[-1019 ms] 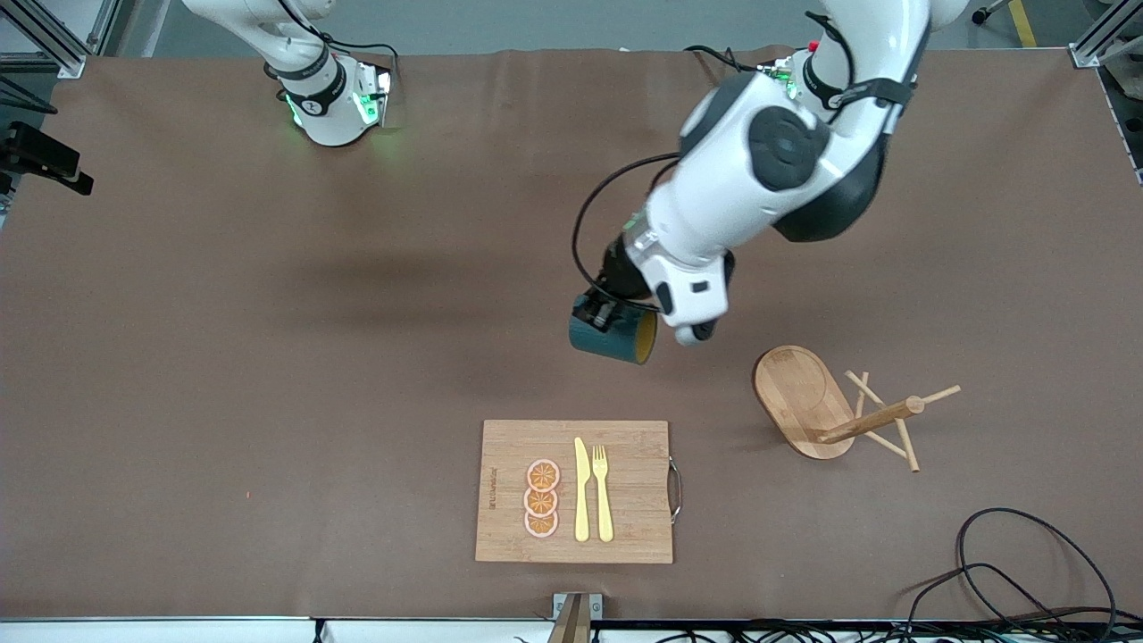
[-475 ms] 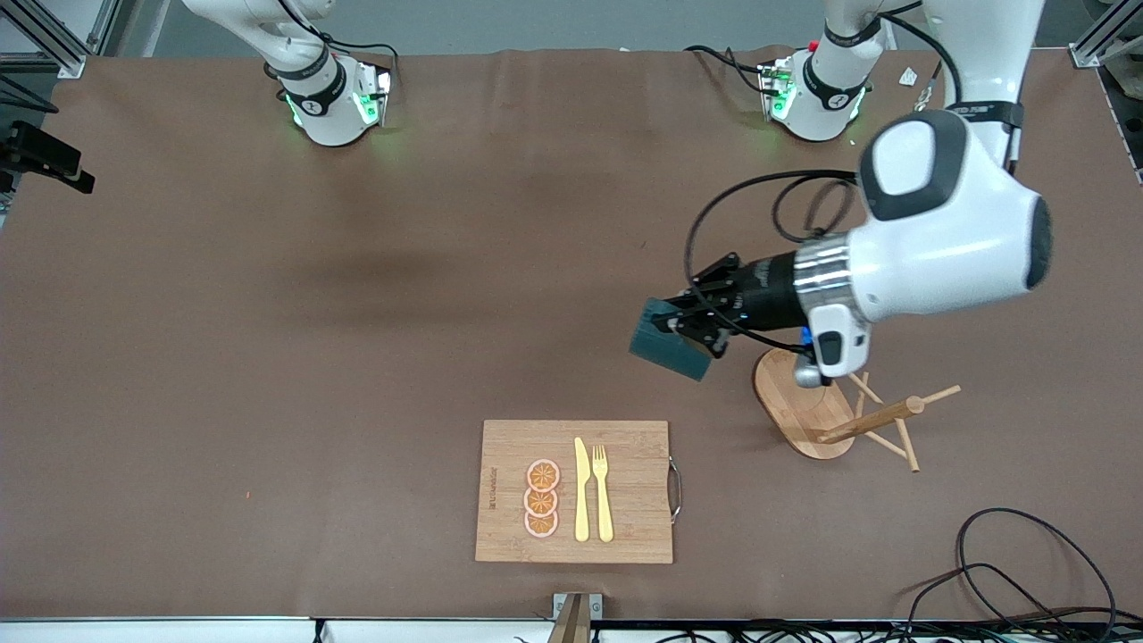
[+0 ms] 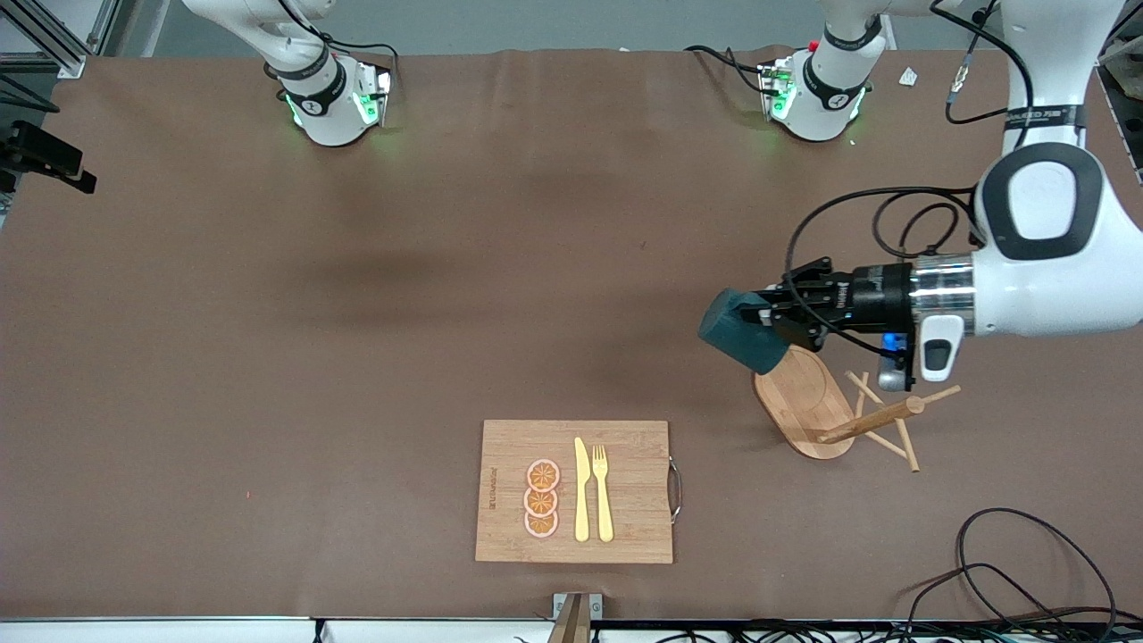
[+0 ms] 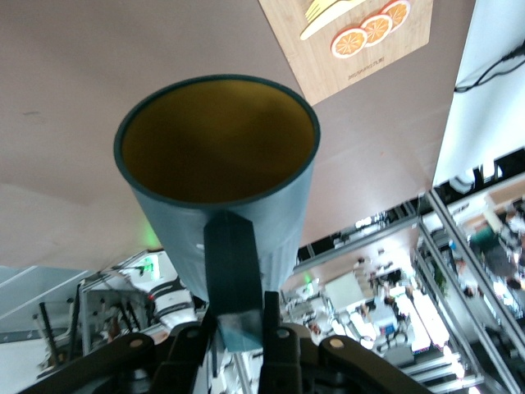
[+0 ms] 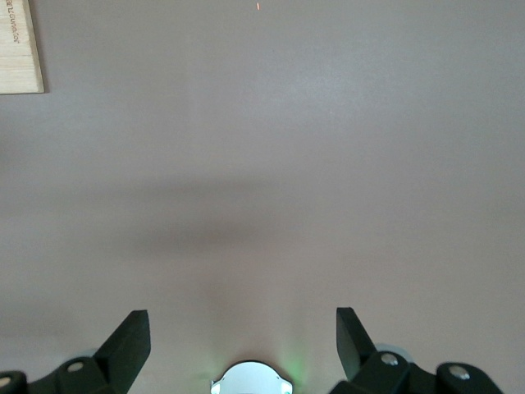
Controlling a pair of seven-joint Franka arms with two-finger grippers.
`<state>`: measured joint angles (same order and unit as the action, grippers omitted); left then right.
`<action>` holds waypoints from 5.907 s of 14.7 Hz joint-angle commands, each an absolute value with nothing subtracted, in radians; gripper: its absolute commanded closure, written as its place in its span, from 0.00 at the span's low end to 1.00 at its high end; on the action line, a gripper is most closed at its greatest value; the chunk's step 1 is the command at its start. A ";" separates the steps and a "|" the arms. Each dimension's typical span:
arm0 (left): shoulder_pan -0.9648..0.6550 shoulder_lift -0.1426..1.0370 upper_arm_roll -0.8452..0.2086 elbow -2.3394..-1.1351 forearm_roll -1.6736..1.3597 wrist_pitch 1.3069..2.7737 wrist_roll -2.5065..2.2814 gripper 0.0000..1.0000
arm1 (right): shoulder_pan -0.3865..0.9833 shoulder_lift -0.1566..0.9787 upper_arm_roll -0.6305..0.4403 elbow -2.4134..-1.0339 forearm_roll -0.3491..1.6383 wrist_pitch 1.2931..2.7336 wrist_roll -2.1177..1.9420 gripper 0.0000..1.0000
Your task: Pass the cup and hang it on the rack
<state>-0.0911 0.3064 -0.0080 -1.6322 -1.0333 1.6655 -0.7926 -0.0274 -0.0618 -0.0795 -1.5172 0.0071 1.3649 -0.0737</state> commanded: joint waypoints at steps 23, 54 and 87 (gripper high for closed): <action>0.215 0.515 -0.012 -1.573 -1.103 1.418 -0.359 0.99 | -0.032 -0.087 -0.075 -1.545 0.003 1.370 -0.087 0.00; 0.192 0.437 -0.112 -1.252 -0.539 1.401 -0.483 0.00 | -0.029 -0.087 -0.067 -1.536 -0.018 1.371 -0.087 0.00; 0.018 -0.052 -0.143 -1.630 0.009 1.658 -0.121 0.00 | -0.026 -0.087 -0.072 -1.540 -0.018 1.382 -0.083 0.00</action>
